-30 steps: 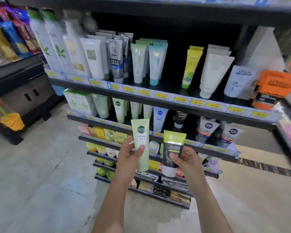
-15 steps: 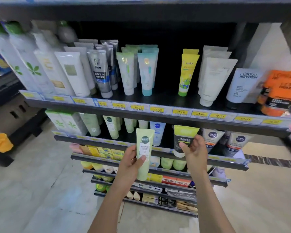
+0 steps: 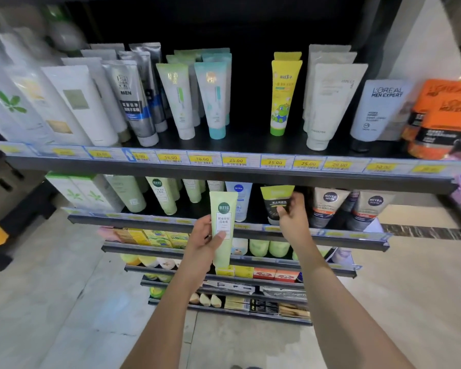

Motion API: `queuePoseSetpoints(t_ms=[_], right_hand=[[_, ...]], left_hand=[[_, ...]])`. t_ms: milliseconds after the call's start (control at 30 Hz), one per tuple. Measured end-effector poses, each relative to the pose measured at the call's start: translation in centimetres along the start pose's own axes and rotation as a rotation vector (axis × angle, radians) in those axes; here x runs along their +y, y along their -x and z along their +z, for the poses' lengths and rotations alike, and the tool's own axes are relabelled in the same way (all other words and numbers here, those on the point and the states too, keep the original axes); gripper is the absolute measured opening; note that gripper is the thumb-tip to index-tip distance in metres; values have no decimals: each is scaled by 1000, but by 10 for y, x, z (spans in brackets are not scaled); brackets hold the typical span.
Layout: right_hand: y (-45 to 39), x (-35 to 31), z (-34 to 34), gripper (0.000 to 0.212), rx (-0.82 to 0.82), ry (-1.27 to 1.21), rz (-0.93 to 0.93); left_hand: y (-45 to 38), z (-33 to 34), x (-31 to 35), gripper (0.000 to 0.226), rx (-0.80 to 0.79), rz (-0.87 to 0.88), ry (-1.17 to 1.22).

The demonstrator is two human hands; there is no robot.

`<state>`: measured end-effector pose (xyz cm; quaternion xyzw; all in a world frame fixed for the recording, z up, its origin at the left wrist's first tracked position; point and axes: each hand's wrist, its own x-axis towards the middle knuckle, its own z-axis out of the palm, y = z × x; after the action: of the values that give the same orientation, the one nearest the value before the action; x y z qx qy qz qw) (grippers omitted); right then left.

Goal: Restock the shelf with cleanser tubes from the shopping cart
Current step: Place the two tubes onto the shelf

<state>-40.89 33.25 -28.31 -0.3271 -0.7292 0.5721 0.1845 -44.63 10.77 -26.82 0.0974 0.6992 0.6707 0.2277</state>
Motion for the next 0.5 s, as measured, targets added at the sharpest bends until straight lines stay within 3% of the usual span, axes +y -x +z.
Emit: queuePoseSetpoints(t_ms=[300,500], right_hand=[[0,-13,4,50,-1,271,50],[-2,-10,7,48,45,312,38]], left_hand=[[-16,-1,-4,36,8,7,89],[-21,-13,-3,44,74,65,51]])
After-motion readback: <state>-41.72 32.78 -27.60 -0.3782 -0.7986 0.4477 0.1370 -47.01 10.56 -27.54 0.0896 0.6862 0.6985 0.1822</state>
